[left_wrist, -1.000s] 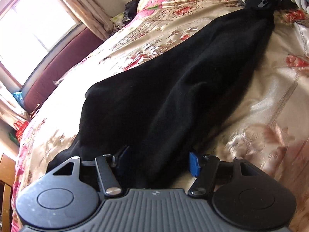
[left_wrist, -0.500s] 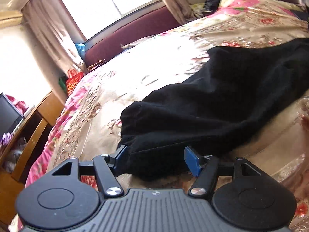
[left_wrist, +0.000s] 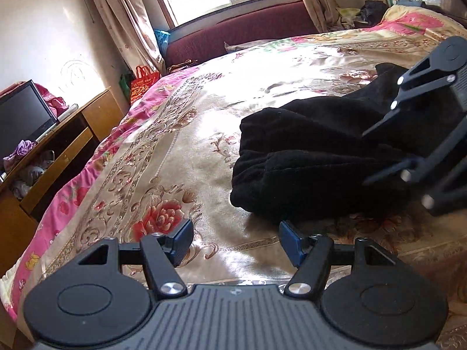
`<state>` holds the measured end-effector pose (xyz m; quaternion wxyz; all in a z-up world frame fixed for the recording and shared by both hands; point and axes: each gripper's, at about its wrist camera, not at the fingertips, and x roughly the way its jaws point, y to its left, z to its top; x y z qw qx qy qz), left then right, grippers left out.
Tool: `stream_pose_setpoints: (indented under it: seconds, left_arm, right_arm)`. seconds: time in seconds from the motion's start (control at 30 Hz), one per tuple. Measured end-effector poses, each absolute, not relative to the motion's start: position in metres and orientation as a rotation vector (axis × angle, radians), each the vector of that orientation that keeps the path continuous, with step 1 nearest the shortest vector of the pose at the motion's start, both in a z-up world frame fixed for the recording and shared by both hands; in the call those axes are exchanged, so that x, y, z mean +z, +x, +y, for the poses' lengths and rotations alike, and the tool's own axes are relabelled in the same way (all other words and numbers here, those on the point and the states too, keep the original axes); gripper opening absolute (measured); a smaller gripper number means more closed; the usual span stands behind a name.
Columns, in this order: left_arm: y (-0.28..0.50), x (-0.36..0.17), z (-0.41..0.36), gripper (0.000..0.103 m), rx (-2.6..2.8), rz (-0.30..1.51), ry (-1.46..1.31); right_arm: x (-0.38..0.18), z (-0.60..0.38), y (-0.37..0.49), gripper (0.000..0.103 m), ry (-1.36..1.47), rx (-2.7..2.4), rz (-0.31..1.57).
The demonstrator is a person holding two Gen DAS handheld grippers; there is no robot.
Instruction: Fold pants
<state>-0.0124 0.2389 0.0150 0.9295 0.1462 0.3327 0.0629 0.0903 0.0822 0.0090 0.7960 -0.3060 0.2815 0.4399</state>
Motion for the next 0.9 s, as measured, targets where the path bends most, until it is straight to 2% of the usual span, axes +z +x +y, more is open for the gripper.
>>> stream_pose_setpoints:
  seconds: [0.03, 0.17, 0.27, 0.53, 0.6, 0.7, 0.9]
  left_arm:
    - [-0.012, 0.015, 0.24, 0.079, 0.123, 0.68, 0.289]
    - [-0.007, 0.011, 0.237, 0.08, 0.043, 0.676, 0.243]
    - [0.008, 0.004, 0.233, 0.08, 0.012, 0.679, 0.218]
    - [0.021, 0.018, 0.254, 0.081, 0.039, 0.664, 0.127]
    - [0.029, 0.017, 0.259, 0.082, 0.007, 0.688, 0.105]
    - [0.044, 0.01, 0.266, 0.085, -0.03, 0.713, 0.061]
    - [0.066, -0.013, 0.3, 0.087, -0.109, 0.853, -0.227]
  right_arm:
    - [0.01, 0.08, 0.1, 0.004, -0.62, 0.943, 0.656]
    - [0.027, 0.053, 0.117, 0.004, -0.523, 0.913, 0.7]
    - [0.021, 0.049, 0.119, 0.009, -0.536, 0.931, 0.723]
    - [0.002, 0.083, 0.102, 0.013, -0.532, 0.99, 0.707]
    - [0.0, 0.083, 0.101, 0.017, -0.541, 0.998, 0.707]
    - [0.005, 0.072, 0.101, 0.016, -0.529, 1.002, 0.707]
    - [0.008, 0.052, 0.095, 0.023, -0.528, 0.976, 0.718]
